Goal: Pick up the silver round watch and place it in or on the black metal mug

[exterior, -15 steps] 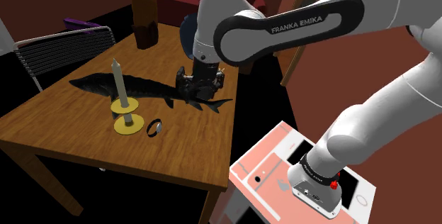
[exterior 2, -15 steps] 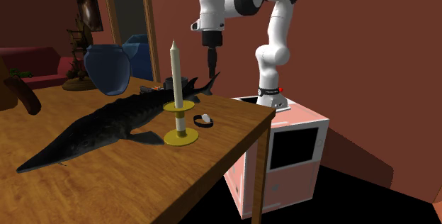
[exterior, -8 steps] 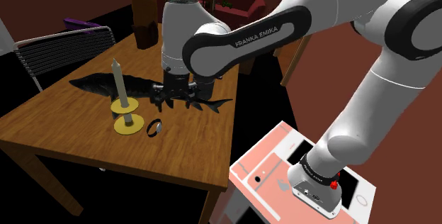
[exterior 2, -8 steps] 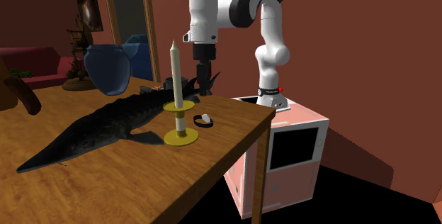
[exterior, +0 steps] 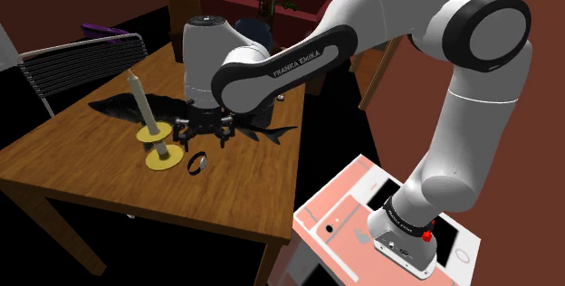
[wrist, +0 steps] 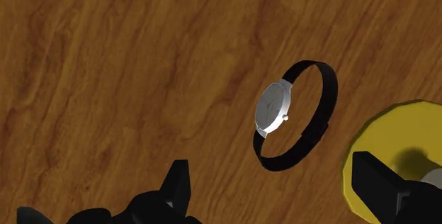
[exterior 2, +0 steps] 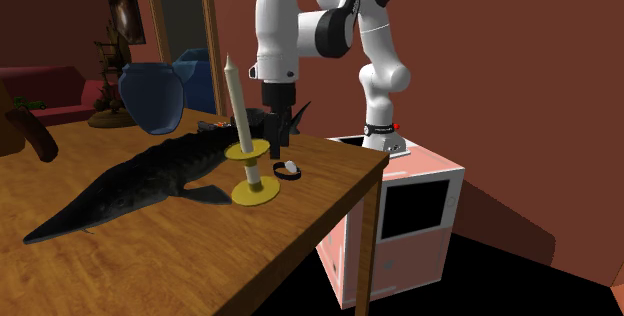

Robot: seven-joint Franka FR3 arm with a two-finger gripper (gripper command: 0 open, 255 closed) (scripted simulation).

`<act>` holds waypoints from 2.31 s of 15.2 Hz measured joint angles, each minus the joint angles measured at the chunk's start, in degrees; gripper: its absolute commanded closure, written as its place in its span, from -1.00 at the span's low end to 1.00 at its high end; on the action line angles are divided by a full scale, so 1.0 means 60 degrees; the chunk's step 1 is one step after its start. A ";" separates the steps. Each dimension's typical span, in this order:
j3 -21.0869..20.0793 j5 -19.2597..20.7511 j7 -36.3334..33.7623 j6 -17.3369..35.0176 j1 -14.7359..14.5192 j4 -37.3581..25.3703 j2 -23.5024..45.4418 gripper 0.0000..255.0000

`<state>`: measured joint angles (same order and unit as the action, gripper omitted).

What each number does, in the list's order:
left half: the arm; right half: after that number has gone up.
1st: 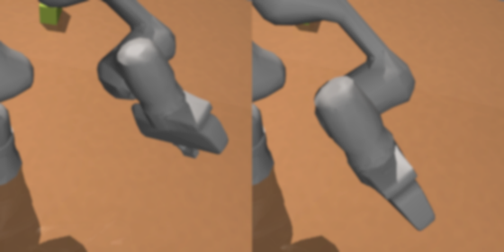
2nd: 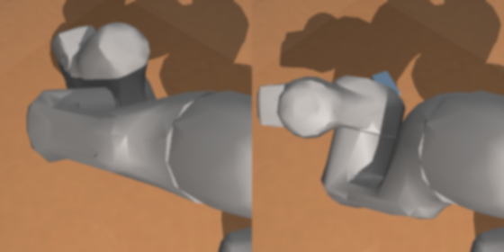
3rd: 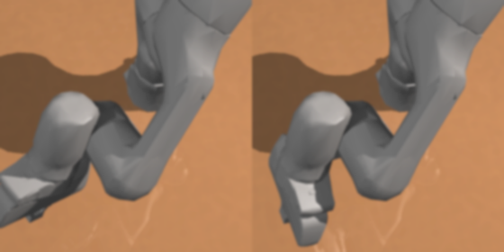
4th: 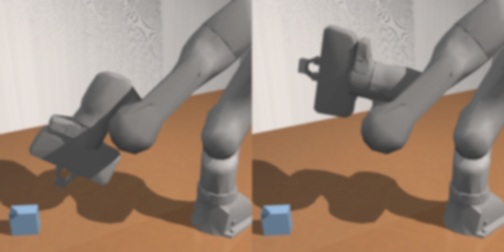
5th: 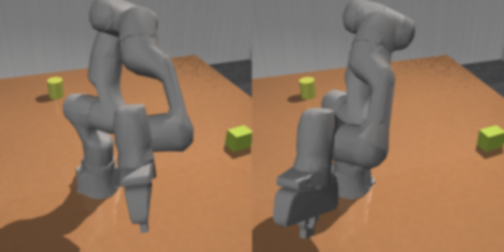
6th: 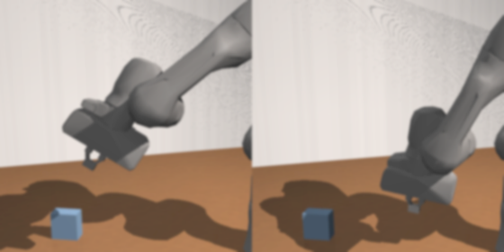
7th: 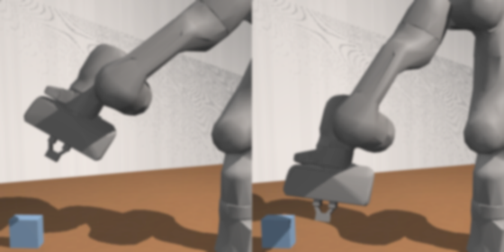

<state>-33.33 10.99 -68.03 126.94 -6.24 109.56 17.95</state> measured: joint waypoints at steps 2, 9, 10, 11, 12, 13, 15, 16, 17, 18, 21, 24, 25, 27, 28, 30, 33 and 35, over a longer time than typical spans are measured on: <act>0.0061 0.0140 -0.0096 0.0169 -0.0069 0.0007 0.0218 -1.00; 0.0097 0.0214 -0.0146 0.0373 -0.0085 0.0151 0.0293 -1.00; 0.0097 0.0214 -0.0146 0.0374 -0.0085 0.0151 0.0293 1.00; 0.0093 0.0213 -0.0146 0.0377 -0.0088 0.0149 0.0292 1.00; 0.0095 0.0214 -0.0147 0.0378 -0.0088 0.0149 0.0296 1.00; 0.0095 0.0213 -0.0148 0.0378 -0.0088 0.0149 0.0297 1.00; 0.0096 0.0213 -0.0148 0.0378 -0.0087 0.0150 0.0299 1.00; 0.0096 0.0213 -0.0148 0.0378 -0.0087 0.0151 0.0299 1.00; 0.0096 0.0213 -0.0148 0.0378 -0.0087 0.0151 0.0299 1.00; 0.0096 0.0213 -0.0148 0.0378 -0.0087 0.0151 0.0299 1.00; 0.0082 0.0186 -0.0134 0.0327 -0.0079 0.0130 0.0264 1.00; 0.0010 0.0033 -0.0046 0.0073 -0.0022 0.0051 0.0054 1.00; -0.0004 -0.0011 0.0000 -0.0022 0.0004 -0.0004 0.0003 1.00; -0.0046 -0.0092 0.0030 -0.0229 0.0013 -0.0125 -0.0100 1.00; -0.0059 -0.0131 0.0070 -0.0346 0.0030 -0.0208 -0.0143 1.00; -0.0107 -0.0245 0.0129 -0.0558 0.0066 -0.0288 -0.0302 1.00; -0.0152 -0.0377 0.0221 -0.0908 0.0109 -0.0497 -0.0473 1.00; -0.0179 -0.0452 0.0268 -0.1134 0.0128 -0.0644 -0.0570 1.00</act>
<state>-34.41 8.28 -66.43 120.14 -5.47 105.70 14.53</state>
